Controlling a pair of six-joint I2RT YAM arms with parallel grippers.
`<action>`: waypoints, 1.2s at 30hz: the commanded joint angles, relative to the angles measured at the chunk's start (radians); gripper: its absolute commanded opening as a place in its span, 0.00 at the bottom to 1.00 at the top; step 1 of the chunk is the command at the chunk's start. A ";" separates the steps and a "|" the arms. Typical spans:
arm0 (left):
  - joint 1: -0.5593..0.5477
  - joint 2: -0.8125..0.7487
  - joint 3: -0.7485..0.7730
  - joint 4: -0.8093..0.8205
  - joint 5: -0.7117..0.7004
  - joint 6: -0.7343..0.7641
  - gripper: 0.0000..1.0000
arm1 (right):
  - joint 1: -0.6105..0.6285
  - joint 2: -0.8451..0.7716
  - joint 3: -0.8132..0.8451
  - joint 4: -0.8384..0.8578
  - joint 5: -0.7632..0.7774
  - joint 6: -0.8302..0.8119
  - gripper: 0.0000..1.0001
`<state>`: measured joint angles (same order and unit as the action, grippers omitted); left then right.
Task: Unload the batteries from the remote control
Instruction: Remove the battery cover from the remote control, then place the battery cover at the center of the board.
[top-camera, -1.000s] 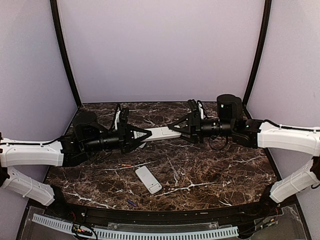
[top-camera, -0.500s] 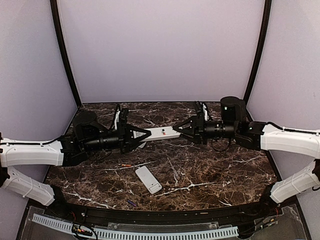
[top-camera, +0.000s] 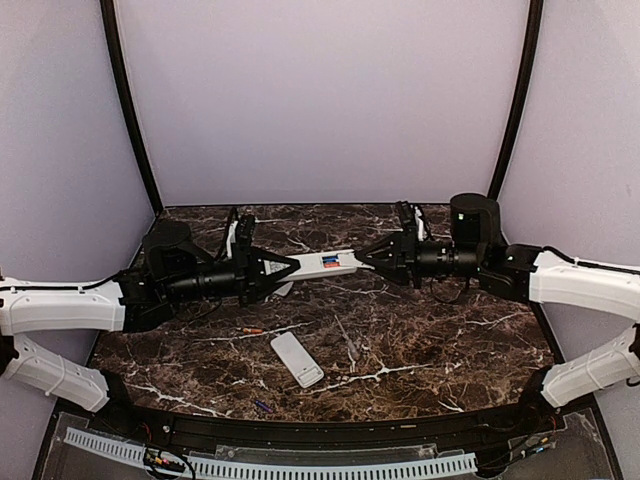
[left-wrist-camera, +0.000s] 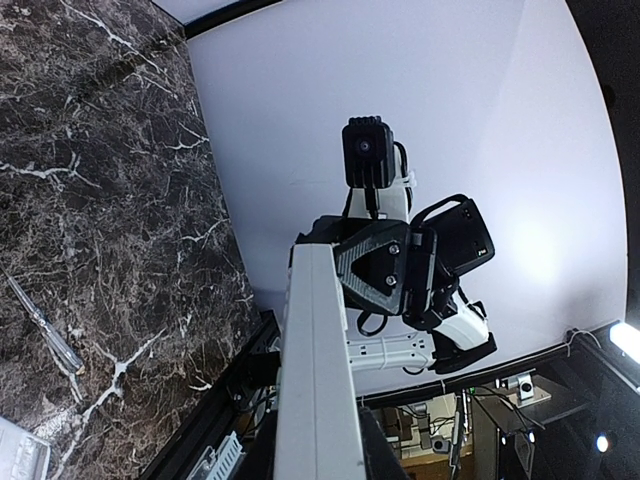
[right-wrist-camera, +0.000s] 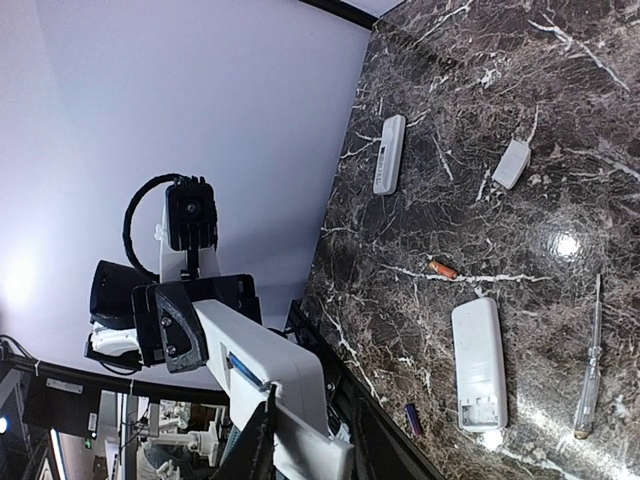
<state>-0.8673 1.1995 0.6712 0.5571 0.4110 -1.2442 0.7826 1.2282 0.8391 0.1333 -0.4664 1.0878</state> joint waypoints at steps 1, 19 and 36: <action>0.004 -0.057 -0.014 0.027 0.008 -0.004 0.00 | -0.011 -0.043 -0.033 -0.021 0.029 0.004 0.16; 0.127 -0.055 -0.014 -0.162 0.104 0.092 0.00 | -0.036 -0.156 -0.011 -0.044 0.039 -0.007 0.00; 0.542 -0.058 -0.053 -0.405 0.466 0.449 0.00 | -0.029 0.158 0.327 -0.656 0.433 -0.396 0.00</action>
<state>-0.3935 1.1648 0.6445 0.2066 0.7559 -0.9161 0.7525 1.2984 1.1259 -0.4282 -0.1329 0.7742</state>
